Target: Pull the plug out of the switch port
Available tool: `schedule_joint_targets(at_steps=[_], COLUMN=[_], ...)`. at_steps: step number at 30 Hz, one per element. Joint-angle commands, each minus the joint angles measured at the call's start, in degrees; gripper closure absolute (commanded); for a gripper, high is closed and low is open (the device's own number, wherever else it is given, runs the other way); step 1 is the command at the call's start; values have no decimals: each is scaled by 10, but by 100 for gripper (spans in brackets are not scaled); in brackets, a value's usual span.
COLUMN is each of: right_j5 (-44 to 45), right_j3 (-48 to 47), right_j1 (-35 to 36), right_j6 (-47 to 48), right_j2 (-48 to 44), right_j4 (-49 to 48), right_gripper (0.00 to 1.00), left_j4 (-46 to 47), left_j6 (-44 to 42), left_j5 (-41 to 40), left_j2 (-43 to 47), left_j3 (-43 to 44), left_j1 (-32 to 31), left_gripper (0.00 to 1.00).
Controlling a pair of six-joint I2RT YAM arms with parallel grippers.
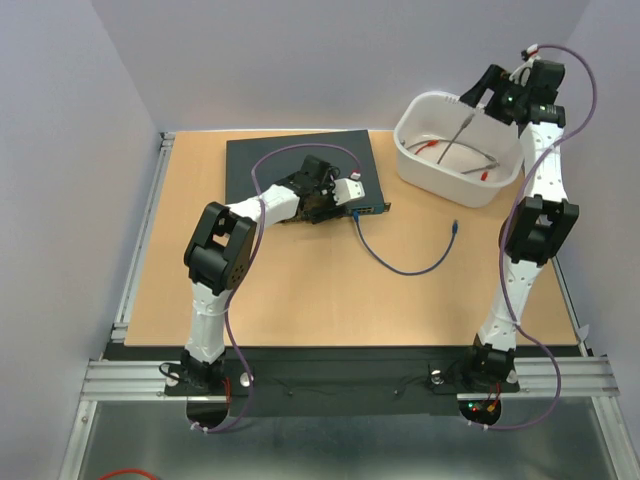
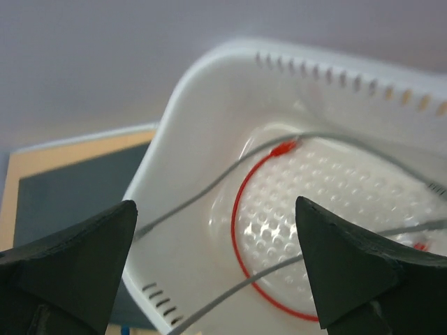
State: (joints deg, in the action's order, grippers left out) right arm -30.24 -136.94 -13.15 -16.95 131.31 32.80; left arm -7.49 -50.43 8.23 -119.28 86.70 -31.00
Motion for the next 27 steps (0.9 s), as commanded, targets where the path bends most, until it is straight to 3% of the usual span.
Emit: schedule_joint_targets(at_steps=[1, 5, 8, 10, 16, 22, 25, 27], right_j5=[138, 148, 200, 185, 34, -6, -22, -8], right_j3=[-68, -32, -44, -18, 212, 481, 605, 662], right_j1=[-4, -4, -4, -4, 7, 67, 115, 148], right_j6=[-28, -30, -21, -13, 10, 53, 41, 26], right_j2=[-26, -70, -75, -101, -244, -473, -554, -573], right_j4=[-94, -201, -215, -215, -218, -242, -265, -273], right_gripper=[0, 0, 0, 0, 0, 0, 5, 17], left_j4=[1, 0, -4, -3, -4, -1, -1, 0], left_j6=[-12, -15, -14, -13, -12, 4, 15, 21], left_j5=[-45, -45, -48, -48, -51, -51, -59, -59], left_j2=[27, 23, 15, 13, 8, 5, -2, -5], left_j3=[6, 8, 17, 19, 18, 30, 38, 42], left_j1=[15, 15, 15, 15, 15, 15, 15, 15], left_gripper=[22, 22, 22, 22, 22, 22, 22, 22])
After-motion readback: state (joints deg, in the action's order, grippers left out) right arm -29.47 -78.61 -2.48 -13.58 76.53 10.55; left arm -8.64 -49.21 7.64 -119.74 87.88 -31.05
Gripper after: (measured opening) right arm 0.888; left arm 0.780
